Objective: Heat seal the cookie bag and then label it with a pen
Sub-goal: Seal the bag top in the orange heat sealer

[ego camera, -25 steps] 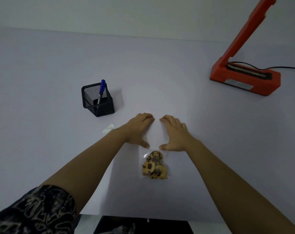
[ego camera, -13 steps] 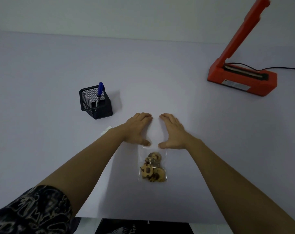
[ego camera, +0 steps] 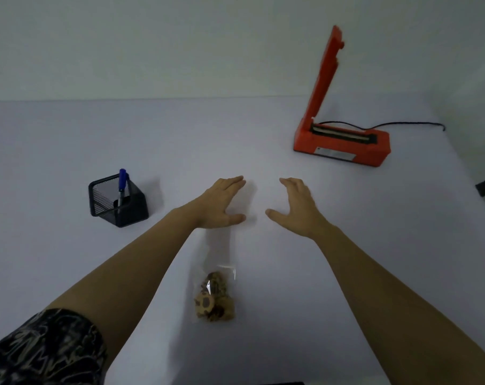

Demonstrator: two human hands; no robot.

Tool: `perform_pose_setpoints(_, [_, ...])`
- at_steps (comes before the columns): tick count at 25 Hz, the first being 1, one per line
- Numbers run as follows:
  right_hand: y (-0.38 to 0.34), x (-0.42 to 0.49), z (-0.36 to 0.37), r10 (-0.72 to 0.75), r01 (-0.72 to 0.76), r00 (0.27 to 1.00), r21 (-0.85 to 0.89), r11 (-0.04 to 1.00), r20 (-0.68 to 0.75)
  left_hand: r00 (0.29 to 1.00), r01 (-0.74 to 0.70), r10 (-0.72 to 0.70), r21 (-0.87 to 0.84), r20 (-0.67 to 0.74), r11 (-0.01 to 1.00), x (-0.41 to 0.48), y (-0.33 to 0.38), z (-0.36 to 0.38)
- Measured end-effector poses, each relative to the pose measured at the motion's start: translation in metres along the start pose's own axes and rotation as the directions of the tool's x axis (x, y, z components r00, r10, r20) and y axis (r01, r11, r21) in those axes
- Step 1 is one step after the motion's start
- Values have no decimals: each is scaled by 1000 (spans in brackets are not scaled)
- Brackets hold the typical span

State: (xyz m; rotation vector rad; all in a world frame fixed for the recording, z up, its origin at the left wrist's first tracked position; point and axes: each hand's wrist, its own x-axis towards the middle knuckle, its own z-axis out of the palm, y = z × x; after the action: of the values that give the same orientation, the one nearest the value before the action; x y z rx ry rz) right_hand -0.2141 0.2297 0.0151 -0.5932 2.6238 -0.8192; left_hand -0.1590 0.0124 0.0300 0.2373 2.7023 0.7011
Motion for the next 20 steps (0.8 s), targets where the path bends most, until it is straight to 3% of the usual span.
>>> perform_pose_setpoints(5, [65,13,-50,193,-205,964,-44,978,-185,997,66,-70,-117,-26,991,66,39,0])
perform_pose_setpoints(10, [127,38,-91,381,-391,889,14,920,-254,974,212,-225,-267,-18,940,138,68,-2])
perform_pose_setpoints(14, [158,59,-112,468,-449,842,132,884,-269,957,272,-288,-431,30,860,179,89,-3])
perform_pose_setpoints(20, [172,66,-113,445,-402,869,214,890,-218,944,291,-328,-550,32,783,199,97,2])
